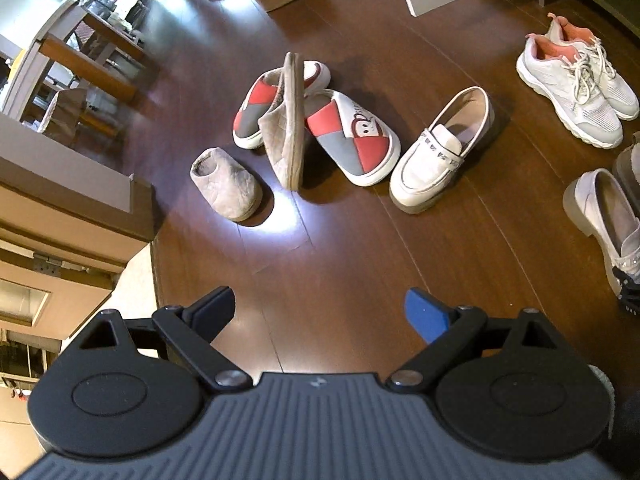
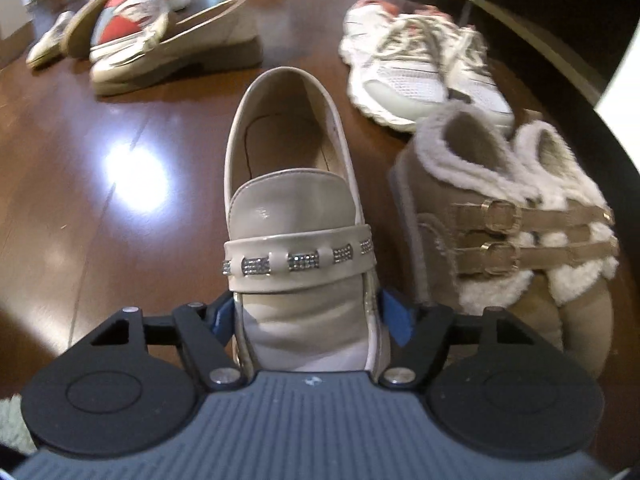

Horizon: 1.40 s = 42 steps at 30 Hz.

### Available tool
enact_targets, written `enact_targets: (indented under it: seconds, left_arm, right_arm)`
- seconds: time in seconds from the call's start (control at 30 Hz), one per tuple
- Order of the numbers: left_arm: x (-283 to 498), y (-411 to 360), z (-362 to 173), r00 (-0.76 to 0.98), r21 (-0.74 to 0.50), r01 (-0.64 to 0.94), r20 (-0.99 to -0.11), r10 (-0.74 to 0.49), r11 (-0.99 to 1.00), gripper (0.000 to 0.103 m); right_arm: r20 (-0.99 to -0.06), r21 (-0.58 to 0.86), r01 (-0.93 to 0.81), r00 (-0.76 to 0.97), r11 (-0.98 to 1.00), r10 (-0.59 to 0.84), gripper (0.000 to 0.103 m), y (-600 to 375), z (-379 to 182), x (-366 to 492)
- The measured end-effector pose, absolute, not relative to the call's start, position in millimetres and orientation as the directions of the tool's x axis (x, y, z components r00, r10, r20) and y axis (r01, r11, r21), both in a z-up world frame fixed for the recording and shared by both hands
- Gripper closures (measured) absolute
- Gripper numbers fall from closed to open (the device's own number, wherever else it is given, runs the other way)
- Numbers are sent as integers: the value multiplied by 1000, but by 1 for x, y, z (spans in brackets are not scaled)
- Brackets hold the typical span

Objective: Organize scattered shoes
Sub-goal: 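Carry the loafer beside the brown shoes, set it down, open right gripper, then grasp the second beige loafer by its heel with the left gripper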

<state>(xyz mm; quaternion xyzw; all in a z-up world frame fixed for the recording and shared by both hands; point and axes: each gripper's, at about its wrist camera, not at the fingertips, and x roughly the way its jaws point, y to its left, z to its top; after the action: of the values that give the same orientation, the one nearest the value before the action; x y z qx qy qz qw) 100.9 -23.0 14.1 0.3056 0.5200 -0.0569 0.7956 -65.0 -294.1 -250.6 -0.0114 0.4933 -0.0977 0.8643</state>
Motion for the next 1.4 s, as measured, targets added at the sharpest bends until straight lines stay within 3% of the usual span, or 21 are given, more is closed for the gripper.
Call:
enact_targets:
  seconds: [0.47, 0.73, 0.87, 1.0, 1.2, 1.4]
  left_arm:
    - [95, -19, 15, 465, 456, 399, -848, 253, 796, 9]
    - [88, 5, 29, 504, 462, 328, -823, 261, 824, 8]
    - [98, 1, 22, 496, 409, 365, -846, 198, 836, 7]
    - [116, -36, -2, 519, 431, 495, -843, 141, 755, 7]
    - [212, -111, -51, 475, 339, 647, -880, -13, 682, 7]
    - [323, -174, -136, 407, 310, 624, -913, 40, 717, 8]
  right_arm:
    - [-868, -139, 183, 451, 973, -208, 35, -304, -251, -70]
    - [-882, -106, 249, 423, 963, -207, 28, -306, -223, -76]
    - [-828, 10, 359, 527, 933, -193, 13, -308, -177, -102]
    - [-836, 59, 377, 525, 924, -161, 13, -311, -158, -104]
    - [-844, 105, 506, 501, 856, -193, 12, -341, -140, -114]
    - [-880, 119, 594, 434, 796, -192, 11, -362, -138, -127]
